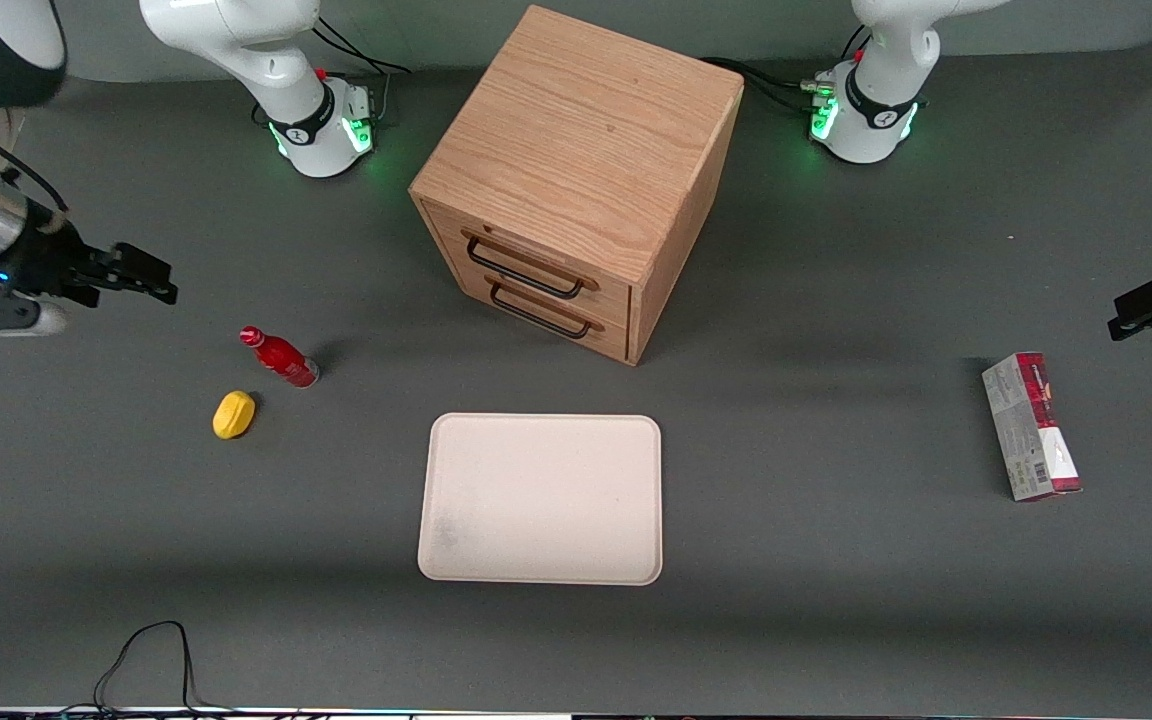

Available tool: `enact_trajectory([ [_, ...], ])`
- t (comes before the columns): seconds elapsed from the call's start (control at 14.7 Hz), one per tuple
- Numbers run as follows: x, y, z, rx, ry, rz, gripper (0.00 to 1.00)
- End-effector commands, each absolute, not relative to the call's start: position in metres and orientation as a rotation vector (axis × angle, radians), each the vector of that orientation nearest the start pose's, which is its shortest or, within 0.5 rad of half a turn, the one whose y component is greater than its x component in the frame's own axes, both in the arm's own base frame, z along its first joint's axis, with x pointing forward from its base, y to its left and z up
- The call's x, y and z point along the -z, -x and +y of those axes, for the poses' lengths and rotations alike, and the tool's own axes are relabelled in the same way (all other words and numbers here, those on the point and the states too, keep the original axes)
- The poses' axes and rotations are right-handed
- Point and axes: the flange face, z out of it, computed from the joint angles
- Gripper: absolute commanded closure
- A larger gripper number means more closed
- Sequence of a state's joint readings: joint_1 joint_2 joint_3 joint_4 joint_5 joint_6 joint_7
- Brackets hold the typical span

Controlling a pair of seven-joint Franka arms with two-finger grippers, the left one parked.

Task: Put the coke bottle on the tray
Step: 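Move the right gripper down over the red Coca-Cola bottle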

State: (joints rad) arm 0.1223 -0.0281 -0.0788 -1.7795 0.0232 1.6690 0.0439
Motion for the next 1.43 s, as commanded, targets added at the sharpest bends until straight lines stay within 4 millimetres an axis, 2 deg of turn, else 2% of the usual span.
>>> enact_trajectory([
  [0.0, -0.482, -0.523, 0.022, -0.146, 3.099, -0.085, 0.00],
  [0.27, -0.393, -0.494, 0.020, -0.051, 3.105, -0.084, 0.00],
  [0.48, -0.344, -0.476, 0.017, 0.040, 3.109, -0.093, 0.00],
  [0.68, -0.320, -0.466, 0.016, 0.066, 3.112, -0.090, 0.00],
  [0.95, -0.317, -0.464, 0.016, 0.057, 3.112, -0.091, 0.01],
  [1.23, -0.319, -0.467, 0.013, 0.067, 3.112, -0.102, 0.41],
  [1.36, -0.318, -0.467, 0.013, 0.065, 3.113, -0.105, 0.65],
])
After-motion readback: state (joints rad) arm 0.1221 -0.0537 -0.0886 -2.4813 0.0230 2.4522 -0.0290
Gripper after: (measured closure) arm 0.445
